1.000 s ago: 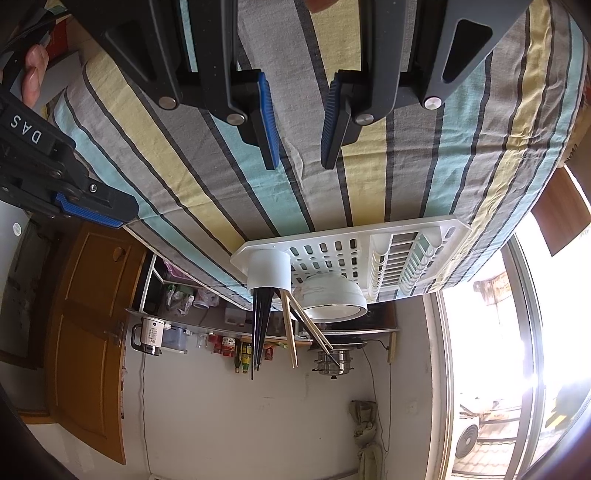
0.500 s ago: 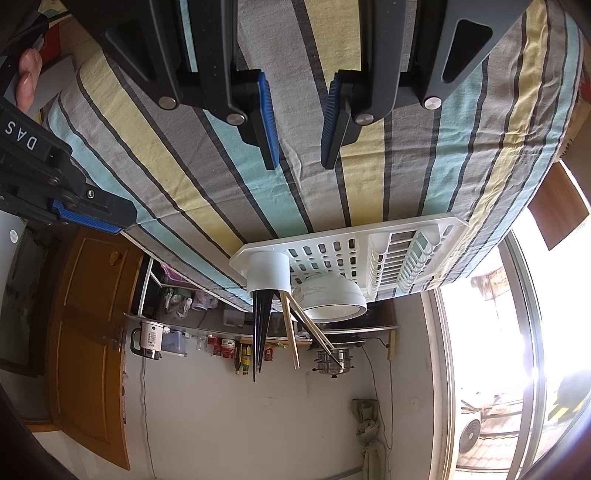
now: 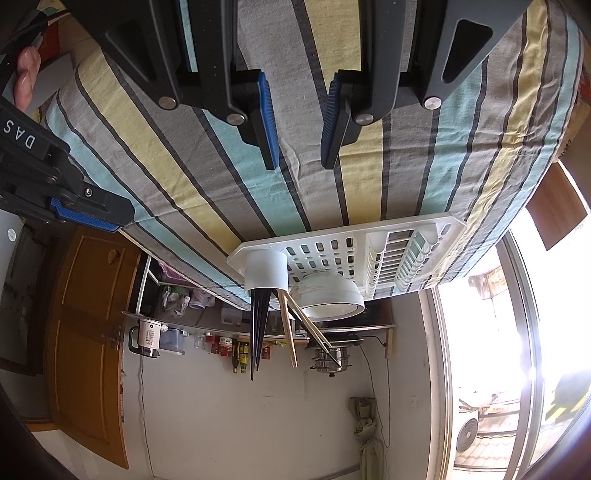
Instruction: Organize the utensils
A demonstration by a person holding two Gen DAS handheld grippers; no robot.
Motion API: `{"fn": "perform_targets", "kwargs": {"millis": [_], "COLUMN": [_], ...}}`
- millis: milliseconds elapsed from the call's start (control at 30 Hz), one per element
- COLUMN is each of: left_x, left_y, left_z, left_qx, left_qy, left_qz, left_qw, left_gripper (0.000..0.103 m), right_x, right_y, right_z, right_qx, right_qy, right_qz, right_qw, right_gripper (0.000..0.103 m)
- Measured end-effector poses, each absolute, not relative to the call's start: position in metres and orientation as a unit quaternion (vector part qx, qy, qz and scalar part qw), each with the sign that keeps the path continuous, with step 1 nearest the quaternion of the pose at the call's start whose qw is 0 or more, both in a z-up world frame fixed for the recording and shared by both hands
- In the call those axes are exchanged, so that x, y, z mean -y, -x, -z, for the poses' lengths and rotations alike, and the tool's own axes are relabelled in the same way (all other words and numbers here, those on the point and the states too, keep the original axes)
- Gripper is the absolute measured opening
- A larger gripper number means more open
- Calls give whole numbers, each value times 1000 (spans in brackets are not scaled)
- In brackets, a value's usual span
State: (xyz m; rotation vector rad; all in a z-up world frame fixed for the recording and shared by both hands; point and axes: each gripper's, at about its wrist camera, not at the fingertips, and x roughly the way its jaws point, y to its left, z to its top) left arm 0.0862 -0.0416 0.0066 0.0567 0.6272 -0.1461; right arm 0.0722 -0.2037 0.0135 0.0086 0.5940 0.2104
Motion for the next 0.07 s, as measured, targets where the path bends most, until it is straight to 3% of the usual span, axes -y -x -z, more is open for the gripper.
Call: {"fn": "perform_targets", "kwargs": {"millis": [67], "left_x": [41], "left_y": [-86], "left_z": [-6], "left_qx": [-308], "left_qy": [-26], "left_qz": [73], "left_qw": [948], "left_gripper": [23], "right_x": [204], "right_y": [-72], "right_z": [-13], "right_qx": [-292], "right_qy": [-4], "right_qz": [-104], "right_qw": [951], "right_gripper": [19]}}
